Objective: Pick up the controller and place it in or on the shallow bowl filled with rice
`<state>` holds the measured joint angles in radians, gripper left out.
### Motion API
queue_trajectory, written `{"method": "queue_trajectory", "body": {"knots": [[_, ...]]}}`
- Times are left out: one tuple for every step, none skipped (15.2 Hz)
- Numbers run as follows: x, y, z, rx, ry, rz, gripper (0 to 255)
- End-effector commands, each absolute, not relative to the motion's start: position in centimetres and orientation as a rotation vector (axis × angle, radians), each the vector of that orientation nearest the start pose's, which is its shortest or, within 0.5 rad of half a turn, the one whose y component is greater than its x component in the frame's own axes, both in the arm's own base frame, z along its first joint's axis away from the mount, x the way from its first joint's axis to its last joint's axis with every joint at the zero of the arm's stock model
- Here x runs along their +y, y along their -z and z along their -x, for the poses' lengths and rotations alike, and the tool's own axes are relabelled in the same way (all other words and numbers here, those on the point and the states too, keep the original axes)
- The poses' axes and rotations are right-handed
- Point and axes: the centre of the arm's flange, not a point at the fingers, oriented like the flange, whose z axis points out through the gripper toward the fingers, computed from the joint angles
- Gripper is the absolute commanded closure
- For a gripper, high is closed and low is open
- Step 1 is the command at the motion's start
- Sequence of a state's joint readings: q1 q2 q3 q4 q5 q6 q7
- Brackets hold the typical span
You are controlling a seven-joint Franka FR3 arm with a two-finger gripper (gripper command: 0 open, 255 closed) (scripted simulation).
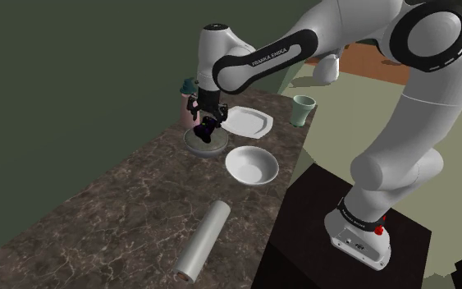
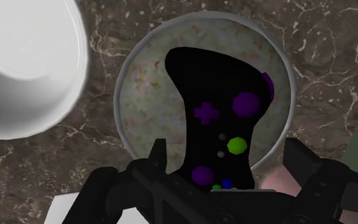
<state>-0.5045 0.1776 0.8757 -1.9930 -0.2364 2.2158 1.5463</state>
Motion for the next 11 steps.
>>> {"method": "queue_trajectory", "body": {"knots": [[19.2,-43.4,-55.4,1.554,0.179,2.655,0],[19.2,-44.8,-55.3,1.554,0.179,2.655,0],[19.2,-45.8,-55.1,1.554,0.179,2.655,0],[19.2,-45.8,-55.1,1.554,0.179,2.655,0],[19.2,-45.8,-55.1,1.554,0.179,2.655,0],[19.2,-45.8,-55.1,1.554,0.179,2.655,0],[19.2,-45.8,-55.1,1.554,0.179,2.655,0],[19.2,-45.8,-55.1,1.554,0.179,2.655,0],[19.2,-45.8,-55.1,1.554,0.179,2.655,0],[19.2,-45.8,-55.1,1.554,0.179,2.655,0],[19.2,-45.8,-55.1,1.554,0.179,2.655,0]]}}
